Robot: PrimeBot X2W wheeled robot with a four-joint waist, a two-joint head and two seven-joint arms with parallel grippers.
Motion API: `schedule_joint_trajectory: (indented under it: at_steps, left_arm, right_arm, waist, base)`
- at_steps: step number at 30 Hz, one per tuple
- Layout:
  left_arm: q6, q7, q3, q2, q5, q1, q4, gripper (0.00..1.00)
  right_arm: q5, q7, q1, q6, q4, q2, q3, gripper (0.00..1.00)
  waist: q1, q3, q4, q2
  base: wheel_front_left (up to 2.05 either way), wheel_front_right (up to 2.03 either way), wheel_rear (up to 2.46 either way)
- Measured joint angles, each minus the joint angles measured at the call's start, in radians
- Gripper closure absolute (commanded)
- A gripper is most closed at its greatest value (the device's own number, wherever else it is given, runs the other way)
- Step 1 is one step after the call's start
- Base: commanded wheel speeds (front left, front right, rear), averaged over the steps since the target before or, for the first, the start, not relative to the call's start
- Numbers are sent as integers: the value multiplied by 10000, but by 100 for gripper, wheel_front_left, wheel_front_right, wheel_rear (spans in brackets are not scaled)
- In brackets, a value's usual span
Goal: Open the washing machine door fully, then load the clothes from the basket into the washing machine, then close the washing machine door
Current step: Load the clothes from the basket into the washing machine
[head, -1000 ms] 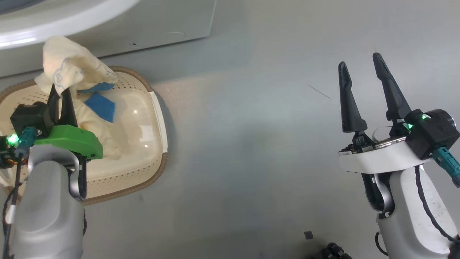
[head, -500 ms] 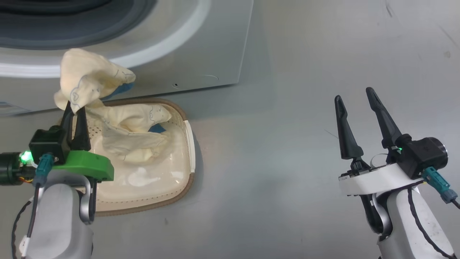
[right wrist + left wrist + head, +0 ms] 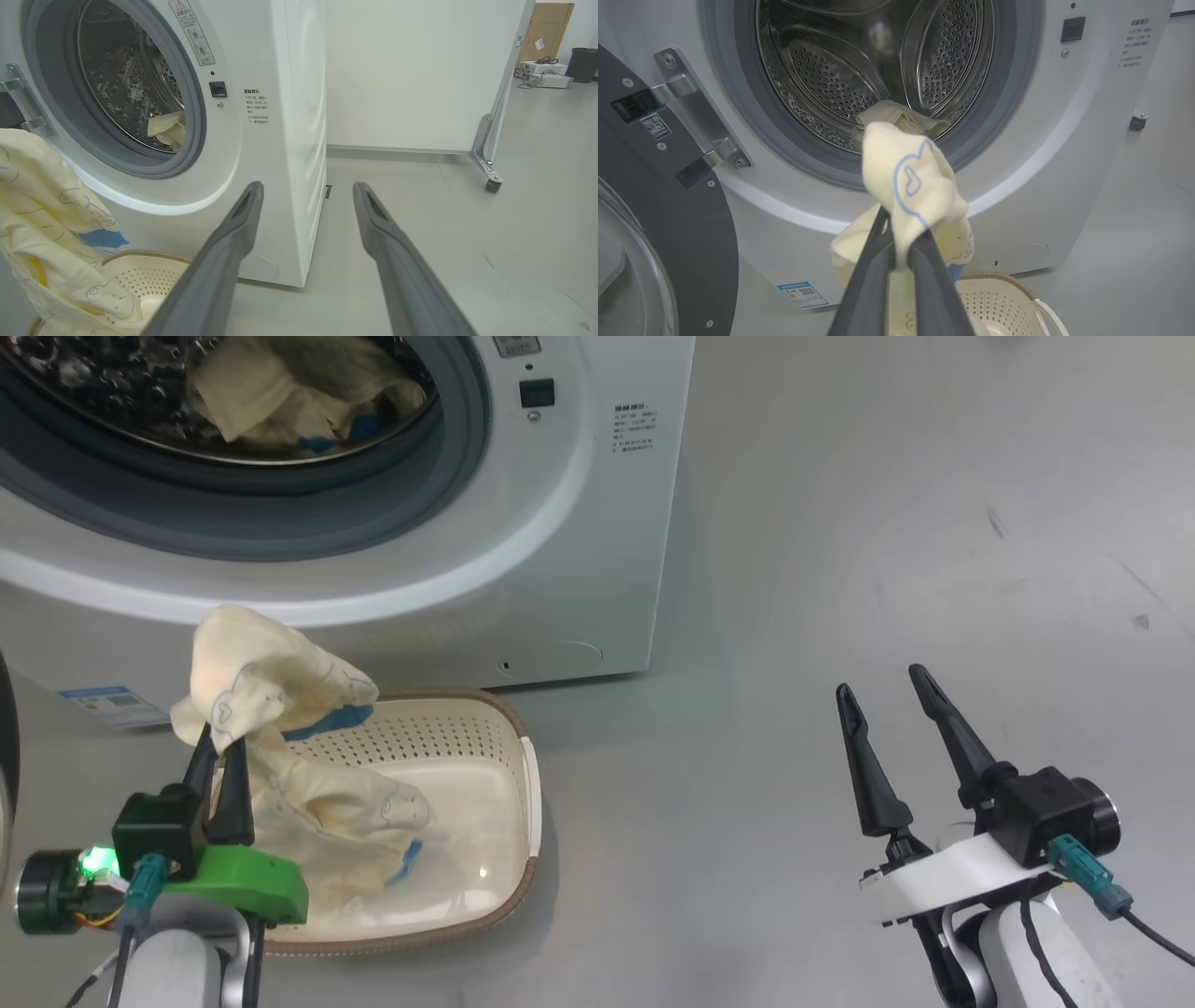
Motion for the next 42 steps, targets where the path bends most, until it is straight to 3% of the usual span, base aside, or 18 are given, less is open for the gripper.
schedule_joint_trajectory:
  at_steps: [19,42]
  left_arm:
    - [-190,0,-299,10,73,2239,-717,100]
    - [-173,0,-209,0,-15,3017,-1513,100]
  right_arm:
    - [23,2,1356,0,201,176,245,0]
    - [21,2,1716,-27,29,180,259,0]
  waist:
    - [0,-2273,17,0]
    - [0,-2684,-19,0]
  base:
    - [0,0,0]
    - [0,0,0]
